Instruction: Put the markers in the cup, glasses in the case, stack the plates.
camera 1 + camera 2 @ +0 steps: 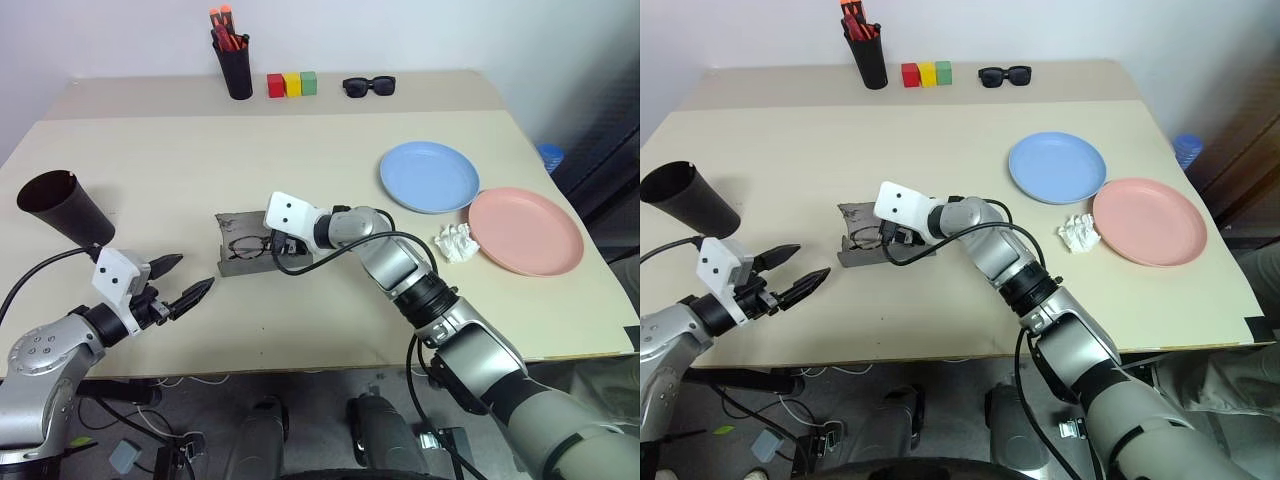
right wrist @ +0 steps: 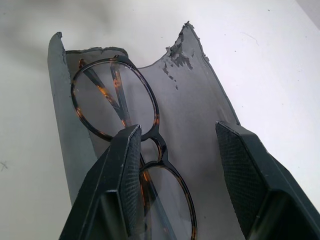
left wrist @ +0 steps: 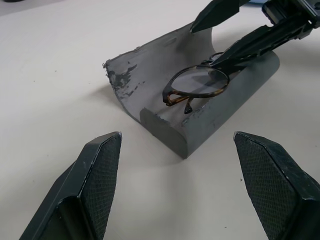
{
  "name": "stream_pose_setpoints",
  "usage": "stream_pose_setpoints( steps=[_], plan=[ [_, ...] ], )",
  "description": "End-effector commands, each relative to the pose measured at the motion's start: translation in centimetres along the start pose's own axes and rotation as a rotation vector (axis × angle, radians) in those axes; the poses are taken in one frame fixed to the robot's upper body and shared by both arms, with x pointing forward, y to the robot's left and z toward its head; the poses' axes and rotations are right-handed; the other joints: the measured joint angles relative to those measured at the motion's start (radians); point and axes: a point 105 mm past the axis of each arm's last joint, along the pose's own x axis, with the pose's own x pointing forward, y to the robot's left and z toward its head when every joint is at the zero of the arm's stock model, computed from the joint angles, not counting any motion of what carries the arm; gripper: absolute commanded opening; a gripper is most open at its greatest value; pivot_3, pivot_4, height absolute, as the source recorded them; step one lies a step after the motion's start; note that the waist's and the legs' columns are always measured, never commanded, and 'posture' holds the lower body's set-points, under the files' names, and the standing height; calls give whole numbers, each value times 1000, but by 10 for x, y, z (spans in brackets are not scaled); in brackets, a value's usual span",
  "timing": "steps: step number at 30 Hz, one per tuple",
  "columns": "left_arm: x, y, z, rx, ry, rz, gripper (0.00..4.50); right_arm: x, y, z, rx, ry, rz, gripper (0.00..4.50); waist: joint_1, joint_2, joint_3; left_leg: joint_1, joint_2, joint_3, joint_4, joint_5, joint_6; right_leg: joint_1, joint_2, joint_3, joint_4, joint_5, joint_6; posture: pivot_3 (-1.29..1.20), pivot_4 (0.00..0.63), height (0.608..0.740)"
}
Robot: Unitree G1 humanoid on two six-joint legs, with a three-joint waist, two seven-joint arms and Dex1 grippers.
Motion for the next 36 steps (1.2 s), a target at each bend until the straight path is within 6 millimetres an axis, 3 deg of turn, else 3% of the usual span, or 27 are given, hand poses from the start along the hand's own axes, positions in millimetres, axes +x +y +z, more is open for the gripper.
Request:
stream_pose_setpoints(
  steps=[1, 9, 12, 20, 28, 36],
  plan=[
    [-1, 0, 10, 31, -33, 3, 3696, -6, -10, 16, -25, -57, -33, 2370, 0, 0, 0, 0, 0, 0, 0, 0, 0, 0, 0, 0, 0, 0, 0, 0, 150, 740],
    [-1, -3, 12, 3, -28, -38, 3696, -29, 4, 37, -51, -200, 81, 2370, 1, 0, 0, 0, 0, 0, 0, 0, 0, 0, 0, 0, 0, 0, 0, 0, 150, 740],
    [-6, -13, 6, -4, 22, -105, 3696, -27, 13, 35, -51, -201, 100, 2370, -4, 0, 0, 0, 0, 0, 0, 0, 0, 0, 0, 0, 0, 0, 0, 0, 150, 740],
    [-19, -8, -5, -15, 88, -80, 3696, -14, 29, 33, -83, -179, 112, 2370, -2, 0, 0, 0, 0, 0, 0, 0, 0, 0, 0, 0, 0, 0, 0, 0, 150, 740],
    [-24, -1, -16, -9, 91, -59, 3696, 3, 19, 23, -99, -113, -7, 2370, 0, 0, 0, 0, 0, 0, -1, 0, 0, 0, 0, 0, -1, 0, 0, 0, 150, 740],
    [-23, 6, -19, -8, 62, -43, 3696, -2, 14, 27, -84, -146, -24, 2370, 0, 0, 0, 0, 0, 0, -1, 0, 0, 0, 0, 0, -1, 0, 0, 0, 150, 740]
  ],
)
